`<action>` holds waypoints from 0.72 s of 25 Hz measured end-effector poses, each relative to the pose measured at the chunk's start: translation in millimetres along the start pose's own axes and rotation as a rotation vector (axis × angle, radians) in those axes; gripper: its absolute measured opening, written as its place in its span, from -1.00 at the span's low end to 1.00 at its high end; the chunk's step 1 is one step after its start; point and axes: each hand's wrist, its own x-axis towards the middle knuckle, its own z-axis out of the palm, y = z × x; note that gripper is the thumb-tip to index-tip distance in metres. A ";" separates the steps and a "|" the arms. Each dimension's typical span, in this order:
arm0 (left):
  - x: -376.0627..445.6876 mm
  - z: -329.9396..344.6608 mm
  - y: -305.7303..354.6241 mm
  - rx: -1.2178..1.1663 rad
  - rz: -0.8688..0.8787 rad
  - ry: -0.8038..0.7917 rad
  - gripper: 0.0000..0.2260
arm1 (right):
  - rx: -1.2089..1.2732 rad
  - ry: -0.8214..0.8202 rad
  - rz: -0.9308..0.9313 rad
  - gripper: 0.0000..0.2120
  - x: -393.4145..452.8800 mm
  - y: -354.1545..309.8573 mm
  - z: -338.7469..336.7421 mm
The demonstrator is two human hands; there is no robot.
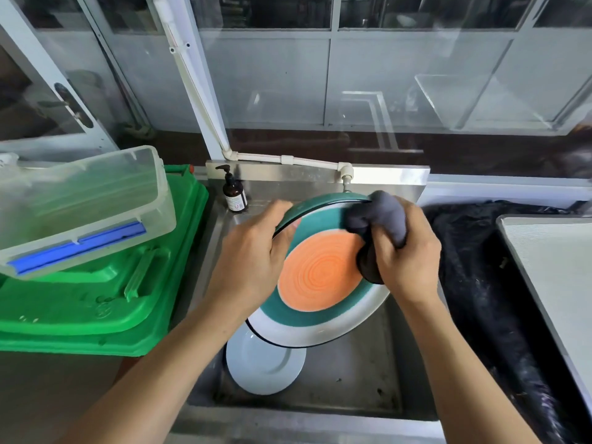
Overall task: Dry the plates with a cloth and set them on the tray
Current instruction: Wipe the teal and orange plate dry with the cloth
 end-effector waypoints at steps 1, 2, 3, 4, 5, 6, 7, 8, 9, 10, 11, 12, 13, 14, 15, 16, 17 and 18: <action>-2.5 0.3 0.0 -0.014 -0.026 0.038 -0.87 | 0.071 0.047 0.101 -0.73 -3.0 5.0 2.6; -6.0 1.3 0.5 -0.021 -0.049 0.060 -0.88 | 0.099 0.074 0.153 -0.76 -7.5 8.9 5.9; -9.7 3.1 0.1 -0.025 -0.072 0.075 -0.88 | 0.095 0.082 0.178 -0.78 -11.3 11.5 8.9; -13.5 5.2 -1.9 -0.030 -0.097 0.079 -0.87 | 0.092 0.076 0.195 -0.78 -14.7 12.6 11.5; -18.3 6.6 -5.9 -0.042 -0.128 0.074 -0.86 | 0.078 0.060 0.207 -0.77 -18.5 12.9 13.7; -22.5 6.7 -11.1 -0.057 -0.158 0.063 -0.85 | 0.055 0.038 0.200 -0.75 -20.7 13.5 14.9; -26.2 5.0 -17.1 -0.063 -0.186 0.045 -0.83 | 0.032 0.014 0.172 -0.72 -21.7 14.2 15.7; -29.1 2.6 -23.4 -0.054 -0.210 0.021 -0.80 | 0.011 -0.007 0.136 -0.69 -21.4 14.4 15.9; -31.1 0.3 -28.8 -0.039 -0.234 -0.005 -0.77 | -0.008 -0.023 0.097 -0.67 -19.7 13.2 14.7; -31.8 -2.5 -32.7 -0.026 -0.256 -0.027 -0.76 | -0.026 -0.037 0.050 -0.65 -17.5 10.6 12.6; -29.9 -5.0 -33.8 -0.021 -0.265 -0.041 -0.77 | -0.055 -0.051 -0.017 -0.64 -14.5 6.5 10.6; -25.1 -7.2 -31.9 -0.024 -0.251 -0.054 -0.79 | -0.097 -0.073 -0.106 -0.63 -10.8 1.5 9.0; -17.8 -9.1 -28.8 -0.031 -0.212 -0.076 -0.83 | -0.143 -0.106 -0.210 -0.61 -6.2 -3.6 8.4; -9.0 -10.0 -24.9 -0.028 -0.157 -0.112 -0.85 | -0.187 -0.141 -0.317 -0.60 -1.7 -8.4 8.9; -0.9 -11.2 -21.0 -0.003 -0.095 -0.158 -0.84 | -0.218 -0.171 -0.411 -0.60 2.1 -13.0 9.9; 4.6 -11.8 -17.7 0.037 -0.043 -0.205 -0.83 | -0.231 -0.194 -0.483 -0.60 5.0 -17.2 10.7; 6.0 -12.2 -15.0 0.083 -0.010 -0.237 -0.83 | -0.226 -0.211 -0.529 -0.60 6.0 -20.8 10.9; 4.6 -12.4 -14.3 0.121 0.011 -0.240 -0.84 | -0.212 -0.216 -0.553 -0.61 5.1 -23.2 10.9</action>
